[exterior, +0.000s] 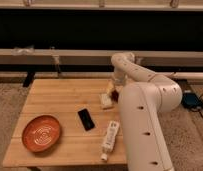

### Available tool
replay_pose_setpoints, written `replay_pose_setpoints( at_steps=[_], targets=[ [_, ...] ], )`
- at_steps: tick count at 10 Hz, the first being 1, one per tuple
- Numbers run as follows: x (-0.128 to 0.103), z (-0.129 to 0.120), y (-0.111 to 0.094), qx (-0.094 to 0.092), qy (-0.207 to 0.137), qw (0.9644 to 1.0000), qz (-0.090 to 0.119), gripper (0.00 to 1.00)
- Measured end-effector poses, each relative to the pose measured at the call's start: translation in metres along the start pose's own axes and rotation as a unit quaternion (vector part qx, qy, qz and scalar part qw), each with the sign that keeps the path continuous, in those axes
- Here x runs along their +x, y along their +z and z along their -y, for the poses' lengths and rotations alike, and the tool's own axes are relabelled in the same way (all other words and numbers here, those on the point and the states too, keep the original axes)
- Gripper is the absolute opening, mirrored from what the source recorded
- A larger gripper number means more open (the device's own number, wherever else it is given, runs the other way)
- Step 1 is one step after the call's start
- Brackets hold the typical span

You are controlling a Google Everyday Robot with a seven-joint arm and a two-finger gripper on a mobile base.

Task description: Place the pepper on the white sponge

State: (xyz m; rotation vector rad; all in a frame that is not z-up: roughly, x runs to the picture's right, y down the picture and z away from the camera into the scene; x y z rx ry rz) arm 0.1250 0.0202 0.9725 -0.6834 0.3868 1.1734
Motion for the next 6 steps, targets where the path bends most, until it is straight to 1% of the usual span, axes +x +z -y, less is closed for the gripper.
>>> replay_pose_setpoints(
  at_steps=[2, 3, 4, 5, 6],
  targets=[
    [0.0047, 0.0062, 0.0001, 0.000, 0.008, 1.0000, -0.002, 0.80],
    [0.0055, 0.0079, -0.0002, -0.001, 0.010, 0.9999, -0.002, 0.76],
    [0.0061, 0.0083, 0.0004, -0.001, 0.012, 0.9999, -0.002, 0.65],
    [0.0056, 0.0077, 0.0000, -0.001, 0.012, 0.9999, -0.002, 0.58],
    [0.0064, 0.0078, 0.0007, -0.001, 0.012, 0.9999, -0.003, 0.45]
  ],
)
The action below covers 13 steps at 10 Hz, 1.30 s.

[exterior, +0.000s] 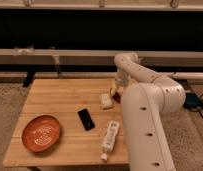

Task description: Place the pepper on the white sponge

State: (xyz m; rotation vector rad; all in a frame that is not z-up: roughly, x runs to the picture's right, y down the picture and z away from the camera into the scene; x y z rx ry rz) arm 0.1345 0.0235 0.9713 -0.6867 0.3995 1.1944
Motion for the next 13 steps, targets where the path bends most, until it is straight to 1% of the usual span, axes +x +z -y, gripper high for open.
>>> replay_pose_setpoints(
  at_steps=[1, 2, 8, 9, 11, 12, 13],
  targets=[
    [0.0003, -0.0002, 0.0004, 0.000, 0.000, 1.0000, -0.001, 0.36],
    [0.0004, -0.0006, 0.0006, 0.000, 0.000, 1.0000, -0.001, 0.33],
    [-0.0002, -0.0048, 0.0022, 0.003, -0.008, 1.0000, -0.005, 0.33],
    [-0.0002, -0.0056, 0.0025, 0.004, -0.010, 0.9999, -0.006, 0.34],
    [-0.0003, -0.0067, 0.0031, 0.006, -0.014, 0.9998, -0.009, 0.53],
    [-0.0005, -0.0081, 0.0034, 0.005, -0.014, 0.9998, -0.009, 0.59],
    [-0.0008, -0.0091, 0.0038, 0.005, -0.015, 0.9998, -0.009, 0.59]
  ],
)
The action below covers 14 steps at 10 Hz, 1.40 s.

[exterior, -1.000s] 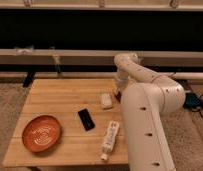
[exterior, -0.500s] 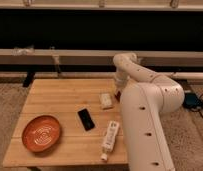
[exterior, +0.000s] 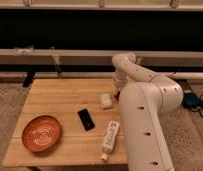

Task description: Place the pepper on the white sponge

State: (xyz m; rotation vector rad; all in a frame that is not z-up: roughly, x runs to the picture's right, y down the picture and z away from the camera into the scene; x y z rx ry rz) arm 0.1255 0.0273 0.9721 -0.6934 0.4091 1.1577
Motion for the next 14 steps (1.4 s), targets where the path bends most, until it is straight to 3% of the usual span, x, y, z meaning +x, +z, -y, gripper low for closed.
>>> replay_pose_setpoints(
  at_steps=[14],
  targets=[
    [0.0005, -0.0045, 0.0027, 0.006, -0.013, 0.9999, -0.002, 0.59]
  ],
)
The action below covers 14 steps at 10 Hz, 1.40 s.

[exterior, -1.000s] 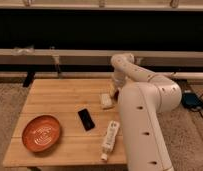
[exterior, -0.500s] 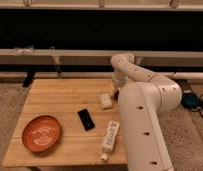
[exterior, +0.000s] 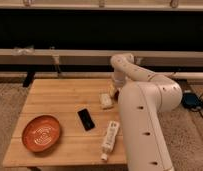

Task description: Place the pepper on the white sponge

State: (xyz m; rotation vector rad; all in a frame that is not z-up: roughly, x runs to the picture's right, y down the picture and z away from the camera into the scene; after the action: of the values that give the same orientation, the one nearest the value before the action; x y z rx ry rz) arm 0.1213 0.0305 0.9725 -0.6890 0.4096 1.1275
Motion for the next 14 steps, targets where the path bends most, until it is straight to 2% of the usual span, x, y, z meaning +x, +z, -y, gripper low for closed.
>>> replay_pose_setpoints(
  at_steps=[2, 3, 7, 8, 12, 14],
  targets=[
    [-0.002, -0.001, 0.000, 0.000, -0.003, 1.0000, 0.001, 0.57],
    [-0.001, -0.001, 0.000, 0.000, -0.004, 1.0000, -0.001, 0.50],
    [-0.001, -0.003, 0.002, 0.001, -0.007, 1.0000, -0.004, 0.08],
    [0.000, -0.003, 0.002, 0.002, -0.008, 1.0000, -0.005, 0.02],
    [-0.003, -0.006, -0.003, 0.001, -0.010, 0.9999, 0.005, 0.00],
    [-0.007, -0.023, -0.024, -0.005, -0.025, 0.9993, 0.026, 0.00]
  ],
)
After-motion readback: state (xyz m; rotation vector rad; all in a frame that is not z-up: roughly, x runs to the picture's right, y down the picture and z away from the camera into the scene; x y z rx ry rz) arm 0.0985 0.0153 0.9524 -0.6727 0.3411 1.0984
